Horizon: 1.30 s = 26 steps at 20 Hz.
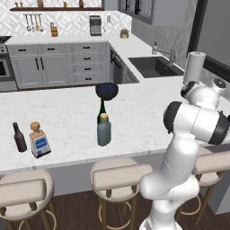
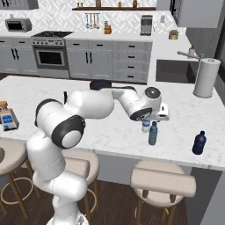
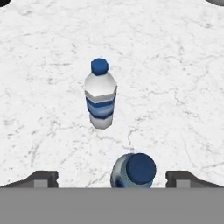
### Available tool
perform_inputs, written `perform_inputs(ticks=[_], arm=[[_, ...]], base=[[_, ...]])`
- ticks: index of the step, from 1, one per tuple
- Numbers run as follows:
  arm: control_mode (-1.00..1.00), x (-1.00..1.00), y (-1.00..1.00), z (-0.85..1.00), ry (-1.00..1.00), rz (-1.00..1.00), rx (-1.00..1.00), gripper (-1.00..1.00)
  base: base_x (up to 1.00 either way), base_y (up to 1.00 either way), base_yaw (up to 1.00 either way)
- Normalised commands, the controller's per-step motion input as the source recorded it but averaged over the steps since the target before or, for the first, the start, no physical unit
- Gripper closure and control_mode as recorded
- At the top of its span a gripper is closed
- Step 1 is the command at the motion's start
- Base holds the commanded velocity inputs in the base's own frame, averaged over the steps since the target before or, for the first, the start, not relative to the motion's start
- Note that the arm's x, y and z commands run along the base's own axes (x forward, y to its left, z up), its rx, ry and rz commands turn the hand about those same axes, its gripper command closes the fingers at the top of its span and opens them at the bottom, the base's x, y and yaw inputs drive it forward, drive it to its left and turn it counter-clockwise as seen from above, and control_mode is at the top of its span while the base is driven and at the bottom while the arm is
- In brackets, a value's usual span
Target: Move the plastic bottles in the middle to the plastics group, and the glass bottles in the middle to the glass group.
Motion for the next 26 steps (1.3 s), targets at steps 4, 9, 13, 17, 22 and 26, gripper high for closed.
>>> perform_inputs(ticks=[4, 9, 13, 17, 22, 26], arm=[[-1.0, -0.37, 0.77, 0.39, 0.0, 0.02, 0.0, -1.0], [-1.0, -0.53, 0.94, 0.34, 0.0, 0.06, 0.0, -1.0], [-1.0, -0.54, 0.98, 0.37, 0.0, 0.08, 0.0, -1.0], [-1.0, -0.52, 0.91, 0.39, 0.0, 0.1, 0.0, -1.0], [-1.0, -0.7, 0.76, 0.6, 0.0, 0.1, 0.0, -1.0], [-1.0, -0.81, 0.83, 0.39, 0.0, 0.12, 0.0, -1.0]], base=[[0.0, 0.0, 0.0], [0.0, 0.0, 0.0], [0.0, 0.0, 0.0], [0.0, 0.0, 0.0], [0.0, 0.0, 0.0], [0.0, 0.0, 0.0]])
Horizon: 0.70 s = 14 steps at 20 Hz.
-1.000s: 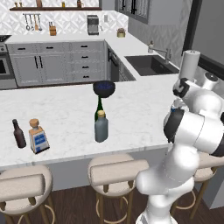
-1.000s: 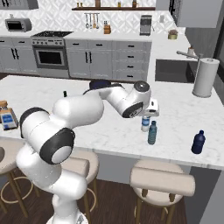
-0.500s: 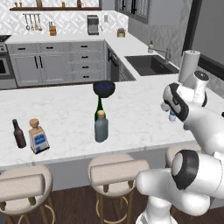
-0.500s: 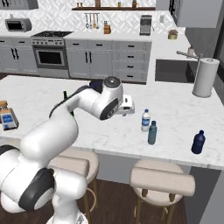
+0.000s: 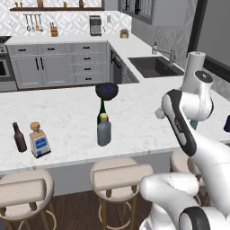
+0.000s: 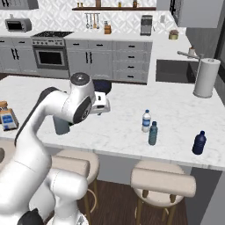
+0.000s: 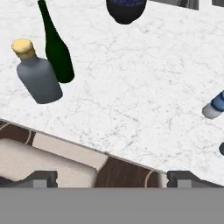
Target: Move the plastic bottles in the middle to the plastics group, and the glass bottles in the middle to the glass group.
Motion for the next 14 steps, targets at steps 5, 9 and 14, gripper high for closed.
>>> perform_inputs(ticks=[5, 9, 14], arm=[[-1.0, -0.56, 0.98, 0.18, 0.01, 0.11, 0.0, -1.0], [-1.0, -0.27, 1.0, 0.18, 0.01, 0.02, -0.01, -1.0], [-1.0, -0.02, 1.0, 0.31, 0.02, 0.0, 0.0, -1.0]], base=[[0.0, 0.0, 0.0], [0.0, 0.0, 0.0], [0.0, 0.0, 0.0]])
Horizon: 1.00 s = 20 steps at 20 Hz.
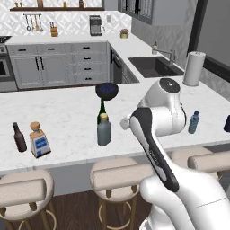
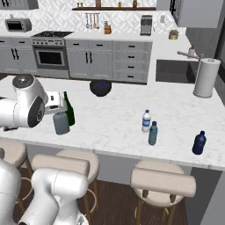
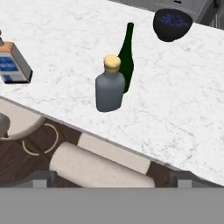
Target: Move the plastic bottles in the middle to the plastics group, and the glass bottles in the middle to the glass group.
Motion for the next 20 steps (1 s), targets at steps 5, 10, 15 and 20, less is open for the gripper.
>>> perform_inputs(ticks=[5, 10, 15, 20], arm=[[-1.0, 0.57, 0.64, 0.04, 0.08, -0.04, 0.0, -1.0], [-1.0, 0.84, 0.31, -0.04, 0.13, -0.01, -0.01, -1.0], [-1.0, 0.79, 0.0, -0.24, 0.1, 0.0, 0.0, -1.0], [-1.0, 0.63, 0.01, -0.4, 0.17, 0.0, 0.0, -1.0]], base=[[0.0, 0.0, 0.0], [0.0, 0.0, 0.0], [0.0, 0.0, 0.0], [0.0, 0.0, 0.0]])
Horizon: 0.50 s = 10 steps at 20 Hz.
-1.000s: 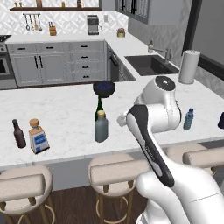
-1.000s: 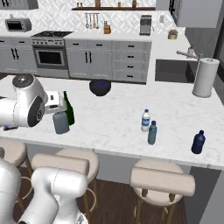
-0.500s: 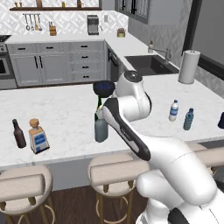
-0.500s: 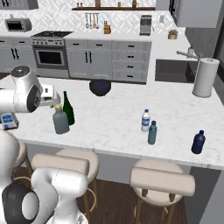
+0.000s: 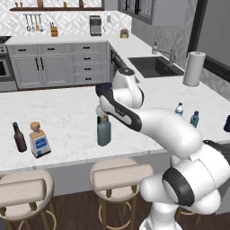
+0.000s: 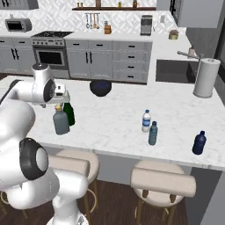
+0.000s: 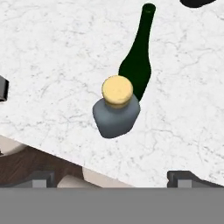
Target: Move the plastic bottles in the middle to the plastics group, and the glass bottles in the middle to the glass group.
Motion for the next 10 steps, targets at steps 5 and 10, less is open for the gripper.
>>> perform_inputs(ticks=[5, 10], arm=[[-1.0, 0.34, 0.15, -0.28, 0.12, 0.0, 0.0, -1.0], [-1.0, 0.51, 0.15, -0.1, 0.04, 0.0, 0.0, -1.0]], base=[[0.0, 0.0, 0.0], [0.0, 0.0, 0.0]])
